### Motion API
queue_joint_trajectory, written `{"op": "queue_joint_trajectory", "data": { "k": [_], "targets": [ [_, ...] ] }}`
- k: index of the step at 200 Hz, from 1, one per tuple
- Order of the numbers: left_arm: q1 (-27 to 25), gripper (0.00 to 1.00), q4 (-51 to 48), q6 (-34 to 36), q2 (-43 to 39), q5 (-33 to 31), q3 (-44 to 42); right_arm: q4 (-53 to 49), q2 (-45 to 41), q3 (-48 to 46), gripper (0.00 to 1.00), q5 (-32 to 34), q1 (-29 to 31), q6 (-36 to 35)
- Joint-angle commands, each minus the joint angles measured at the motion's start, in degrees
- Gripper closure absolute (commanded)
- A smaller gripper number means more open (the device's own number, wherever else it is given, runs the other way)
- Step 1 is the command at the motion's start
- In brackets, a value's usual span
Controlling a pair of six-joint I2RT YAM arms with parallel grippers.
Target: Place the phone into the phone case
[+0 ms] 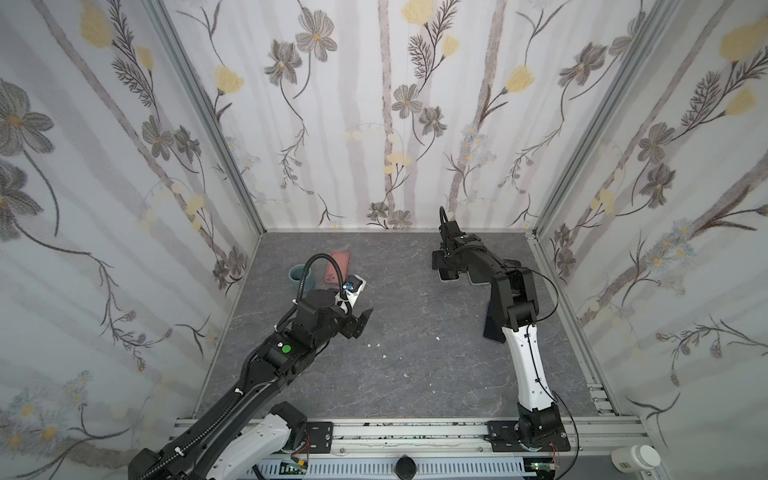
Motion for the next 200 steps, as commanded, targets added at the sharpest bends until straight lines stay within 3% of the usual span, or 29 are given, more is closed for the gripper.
{"op": "queue_joint_trajectory", "data": {
  "k": [1,35,40,54,95,158,200],
  "targets": [
    [0.07,0.18,0.08,-4.77,1.21,-4.35,2.11,-5.46,-2.51,0.07,0.1,0.79,0.23,0.77],
    [0.15,0.17,-1.43,-9.17,3.81,-8.81,6.19,-5.44,-7.25,1.42,0.08,1.01,0.24,0.12],
    [0.23,0.17,-1.66,-9.81,4.21,-9.29,6.8,-5.4,-8.04,1.42,0.0,1.0,0.23,-0.07],
    [0.75,0.18,-2.67,-11.66,6.02,-9.98,8.98,-5.66,-10.77,1.34,0.0,0.93,0.41,-0.71],
    [5.23,0.18,-7.4,-19.33,17.72,-6.07,17.99,-8.6,-19.13,-1.02,0.0,1.22,0.87,-3.64],
    [16.82,0.22,-0.43,-36.2,41.69,0.72,25.17,1.89,-40.71,-28.62,0.03,-2.67,4.37,-4.77],
    [21.21,0.29,-0.42,-38.17,59.67,4.67,38.6,6.56,-49.56,-42.15,0.06,-4.38,9.56,-3.91]
  ]
}}
